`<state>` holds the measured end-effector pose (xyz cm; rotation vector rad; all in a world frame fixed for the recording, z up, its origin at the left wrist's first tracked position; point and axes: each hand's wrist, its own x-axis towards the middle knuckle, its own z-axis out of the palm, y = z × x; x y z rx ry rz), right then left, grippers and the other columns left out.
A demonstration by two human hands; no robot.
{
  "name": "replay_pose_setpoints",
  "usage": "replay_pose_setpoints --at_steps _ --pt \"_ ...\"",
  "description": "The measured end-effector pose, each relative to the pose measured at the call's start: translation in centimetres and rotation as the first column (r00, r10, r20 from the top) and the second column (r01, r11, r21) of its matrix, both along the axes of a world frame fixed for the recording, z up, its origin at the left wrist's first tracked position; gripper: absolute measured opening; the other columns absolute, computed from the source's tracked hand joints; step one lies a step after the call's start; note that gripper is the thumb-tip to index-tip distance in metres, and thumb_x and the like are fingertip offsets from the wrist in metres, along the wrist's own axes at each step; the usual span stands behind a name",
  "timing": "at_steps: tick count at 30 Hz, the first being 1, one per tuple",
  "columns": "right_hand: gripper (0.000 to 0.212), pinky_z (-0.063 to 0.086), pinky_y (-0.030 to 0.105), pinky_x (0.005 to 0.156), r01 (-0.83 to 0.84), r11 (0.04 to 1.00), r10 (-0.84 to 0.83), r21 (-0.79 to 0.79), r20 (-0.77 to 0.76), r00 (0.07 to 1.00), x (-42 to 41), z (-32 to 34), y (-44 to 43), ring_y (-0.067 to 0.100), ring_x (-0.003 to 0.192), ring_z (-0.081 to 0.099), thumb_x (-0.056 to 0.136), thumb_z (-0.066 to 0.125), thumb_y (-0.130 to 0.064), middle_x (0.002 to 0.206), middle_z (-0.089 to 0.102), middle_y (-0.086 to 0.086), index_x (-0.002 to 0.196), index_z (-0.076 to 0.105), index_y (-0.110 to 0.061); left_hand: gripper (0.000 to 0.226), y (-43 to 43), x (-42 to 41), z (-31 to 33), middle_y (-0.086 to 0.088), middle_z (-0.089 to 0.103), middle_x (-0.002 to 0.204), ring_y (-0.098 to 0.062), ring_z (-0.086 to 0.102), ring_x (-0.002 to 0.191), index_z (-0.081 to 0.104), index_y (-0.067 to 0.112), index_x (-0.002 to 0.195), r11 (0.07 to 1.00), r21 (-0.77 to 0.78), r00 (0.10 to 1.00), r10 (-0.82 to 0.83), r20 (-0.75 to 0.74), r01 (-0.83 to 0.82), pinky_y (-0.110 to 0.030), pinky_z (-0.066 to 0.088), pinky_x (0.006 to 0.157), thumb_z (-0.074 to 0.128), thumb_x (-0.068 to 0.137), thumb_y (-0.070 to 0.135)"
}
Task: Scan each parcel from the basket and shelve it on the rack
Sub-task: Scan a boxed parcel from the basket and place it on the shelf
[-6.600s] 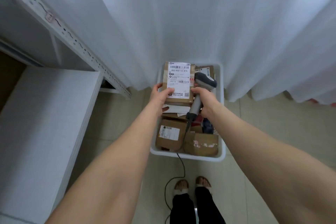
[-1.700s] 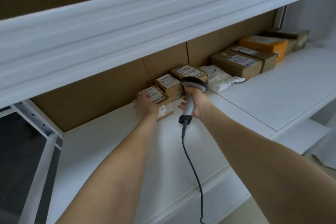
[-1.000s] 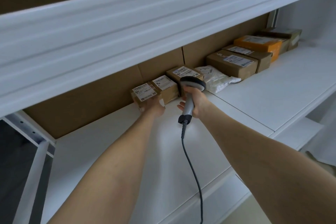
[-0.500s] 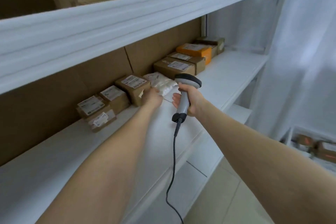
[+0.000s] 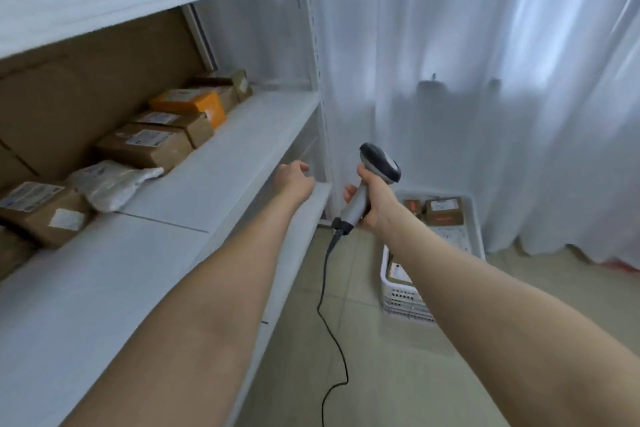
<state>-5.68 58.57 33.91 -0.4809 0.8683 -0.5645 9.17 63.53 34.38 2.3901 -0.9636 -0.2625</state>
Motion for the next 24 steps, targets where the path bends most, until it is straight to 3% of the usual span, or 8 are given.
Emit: replay_pose_setpoints --at_steps 5,8,12,17,21,24 --pt "0.025 0.05 0.035 0.079 0.096 0.993 -0.097 0.07 0.009 0.995 -8.4 -2.3 -5.0 0.015 0.077 0.058 0.087 0.071 -0.038 0.083 0.059 0.002 0.091 0.061 -0.016 0.038 -7.2 -8.6 -1.8 -0.011 0.048 0.136 -0.027 0.053 0.118 0.055 0.016 0.128 0.992 0.038 0.993 -0.118 -0.029 0.119 -0.032 0.043 0.099 0.054 0.09 0.019" --pt "0.031 0.049 0.033 0.068 0.154 0.982 -0.159 0.104 0.034 0.987 -12.2 -3.6 -7.6 0.014 0.076 0.058 0.087 0.071 -0.037 0.083 0.058 0.002 0.106 0.061 -0.015 0.04 -10.8 -12.7 -3.1 -0.012 0.047 0.137 -0.027 0.052 0.119 0.054 0.016 0.13 0.979 0.069 0.98 -0.187 -0.07 0.192 -0.032 0.042 0.1 0.054 0.09 0.019" --pt "0.043 0.054 0.037 0.089 0.249 0.958 -0.261 0.142 0.077 0.962 -15.2 -5.0 -11.0 0.017 0.086 0.063 0.086 0.072 -0.036 0.092 0.064 0.004 0.122 0.062 -0.014 0.039 -14.7 -15.9 -5.0 -0.01 0.046 0.137 -0.026 0.052 0.118 0.053 0.017 0.13 0.969 0.076 0.967 -0.227 -0.114 0.237 -0.032 0.042 0.095 0.052 0.091 0.016" --pt "0.032 0.053 0.036 0.094 0.304 0.94 -0.314 0.153 0.042 0.949 -16.7 -7.7 -16.5 0.016 0.08 0.062 0.088 0.07 -0.036 0.081 0.062 0.002 0.11 0.064 -0.013 0.039 -20.4 -17.2 -7.9 -0.011 0.046 0.135 -0.026 0.052 0.115 0.053 0.016 0.129 0.952 0.106 0.95 -0.266 -0.166 0.286 -0.031 0.043 0.091 0.052 0.091 0.013" --pt "0.022 0.055 0.028 0.065 0.332 0.93 -0.332 0.156 -0.028 0.943 -16.3 -10.4 -21.4 0.013 0.068 0.061 0.089 0.069 -0.035 0.075 0.064 0.002 0.094 0.067 -0.014 0.04 -25.7 -16.6 -11.1 -0.011 0.047 0.134 -0.027 0.053 0.114 0.053 0.015 0.13 0.941 0.133 0.937 -0.282 -0.207 0.313 -0.03 0.043 0.091 0.053 0.09 0.013" --pt "0.026 0.055 0.033 0.08 0.349 0.925 -0.336 0.151 -0.104 0.936 -15.3 -12.9 -25.3 0.014 0.073 0.061 0.088 0.07 -0.035 0.08 0.063 0.003 0.104 0.066 -0.015 0.041 -29.8 -15.5 -13.7 -0.012 0.048 0.134 -0.027 0.053 0.115 0.052 0.016 0.131 0.928 0.162 0.924 -0.29 -0.249 0.335 -0.035 0.046 0.098 0.051 0.09 0.01"
